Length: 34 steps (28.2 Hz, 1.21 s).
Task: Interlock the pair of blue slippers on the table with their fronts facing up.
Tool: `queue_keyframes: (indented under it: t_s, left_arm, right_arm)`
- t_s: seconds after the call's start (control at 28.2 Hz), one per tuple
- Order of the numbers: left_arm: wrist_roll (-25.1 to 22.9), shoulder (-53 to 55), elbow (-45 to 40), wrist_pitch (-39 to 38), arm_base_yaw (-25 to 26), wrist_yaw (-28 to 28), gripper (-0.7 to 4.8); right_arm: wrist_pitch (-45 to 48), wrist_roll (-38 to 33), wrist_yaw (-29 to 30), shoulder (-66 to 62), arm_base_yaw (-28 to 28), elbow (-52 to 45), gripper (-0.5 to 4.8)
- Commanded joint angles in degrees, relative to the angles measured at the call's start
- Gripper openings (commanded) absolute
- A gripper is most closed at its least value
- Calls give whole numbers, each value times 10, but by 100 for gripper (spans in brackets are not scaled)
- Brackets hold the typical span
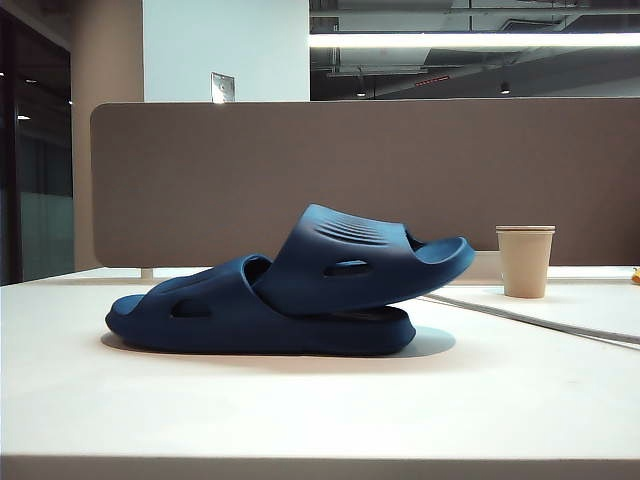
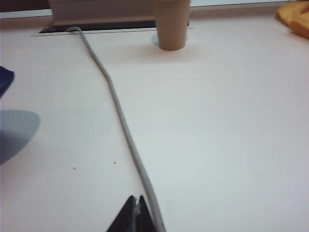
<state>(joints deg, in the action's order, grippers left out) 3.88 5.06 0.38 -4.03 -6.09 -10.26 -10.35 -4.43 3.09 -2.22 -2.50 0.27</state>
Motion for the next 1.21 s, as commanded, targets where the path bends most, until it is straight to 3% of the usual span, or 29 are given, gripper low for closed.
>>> queue_keyframes:
  t_s: [0.04,0.46,0.74,1.06,1.21]
  left_arm:
    - [0,0,2,-5,0,24,12]
    - [-5,0,2,-36,0,30,12]
    - [-5,0,2,-61,0,30,12]
    - [-4,0,2,-59,0,30,12]
    - [-2,0,2,-58,0,30,12]
  right_arm:
    - [3,8,-7,0,-1,-1,-6]
    - [2,9,11,0,-1,-1,-6]
    - [3,-51,11,0,-1,-1,-5]
    - [3,-50,11,0,-1,-1,-5]
    - [3,7,10,0,-1,-1,-5]
